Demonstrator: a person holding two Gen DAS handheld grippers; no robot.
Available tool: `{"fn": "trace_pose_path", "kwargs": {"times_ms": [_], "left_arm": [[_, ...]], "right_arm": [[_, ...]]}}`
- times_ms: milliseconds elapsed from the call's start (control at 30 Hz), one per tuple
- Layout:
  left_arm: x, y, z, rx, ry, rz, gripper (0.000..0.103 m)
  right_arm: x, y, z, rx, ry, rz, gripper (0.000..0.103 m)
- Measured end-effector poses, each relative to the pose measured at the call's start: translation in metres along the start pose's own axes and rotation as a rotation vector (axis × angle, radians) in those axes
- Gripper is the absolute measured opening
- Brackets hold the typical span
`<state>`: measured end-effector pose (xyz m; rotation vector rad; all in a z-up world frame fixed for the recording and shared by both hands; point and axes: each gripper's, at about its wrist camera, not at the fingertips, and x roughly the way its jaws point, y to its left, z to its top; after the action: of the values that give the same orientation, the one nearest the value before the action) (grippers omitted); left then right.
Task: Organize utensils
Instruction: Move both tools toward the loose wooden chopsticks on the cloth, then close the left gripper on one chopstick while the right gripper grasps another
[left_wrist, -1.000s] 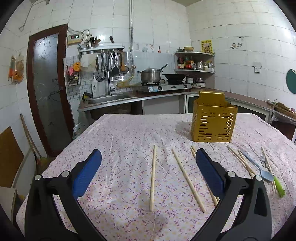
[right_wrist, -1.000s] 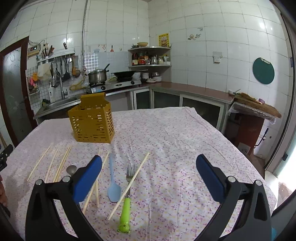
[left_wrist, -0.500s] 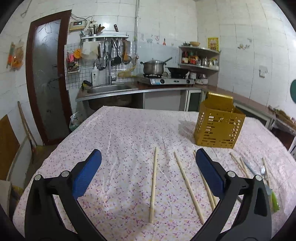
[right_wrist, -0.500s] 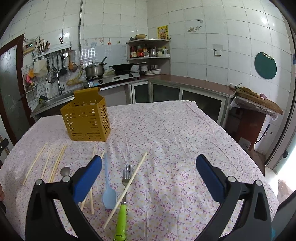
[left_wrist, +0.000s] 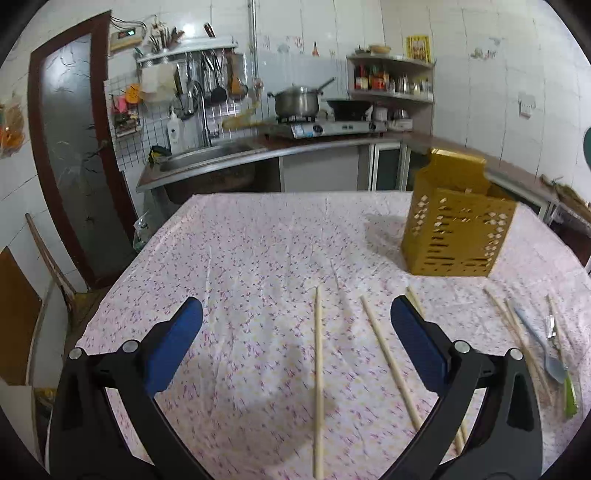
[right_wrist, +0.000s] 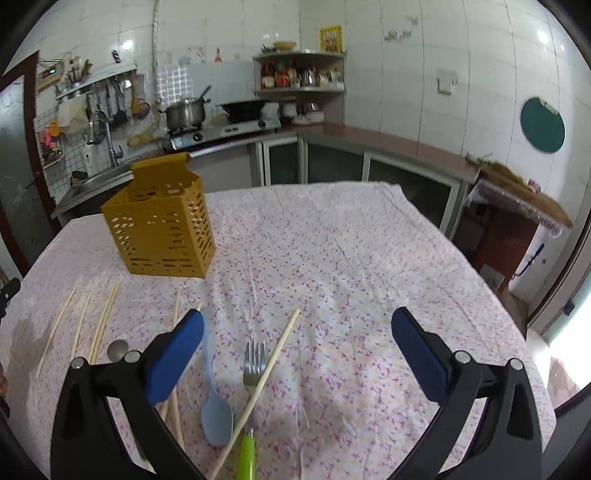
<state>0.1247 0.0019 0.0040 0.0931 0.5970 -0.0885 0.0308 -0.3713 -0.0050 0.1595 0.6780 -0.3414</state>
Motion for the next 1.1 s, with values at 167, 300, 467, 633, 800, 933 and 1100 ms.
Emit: {"fn": "trace_pose_path", "kwargs": {"times_ms": [167,300,467,633,800,933,1100], "left_arm": [[0.043,-0.001,0.009,0.014,0.089,0.005,0.098],[0.078,0.000,0.010,0.009,0.176,-0.019,0.089],[0.112,-0.006,0.013,0.024,0.248,-0.063,0.082],[0.139,-0.012,0.013,0.019,0.326,-0.092,0.070],[0.156,-0.022,0.010,0.036,0.377,-0.107,0.060],[0.174,-0.027,0.010,0.030,0.432,-0.107,0.045],[0.175,-0.024,0.014,0.028,0.449,-0.098,0.013]], "right_arm": [[0.048,0.002,0.003,0.051,0.097,-0.022,0.089],[0.086,0.001,0.001,0.065,0.179,-0.077,0.071],[0.112,0.002,-0.002,0.059,0.250,-0.086,0.060],[0.127,0.005,-0.005,0.054,0.310,-0.074,0.047],[0.132,0.008,-0.005,0.044,0.326,-0.057,0.038],[0.137,0.013,-0.001,0.018,0.340,-0.047,0.021],[0.140,0.018,0.005,-0.001,0.354,-0.021,0.011]]}}
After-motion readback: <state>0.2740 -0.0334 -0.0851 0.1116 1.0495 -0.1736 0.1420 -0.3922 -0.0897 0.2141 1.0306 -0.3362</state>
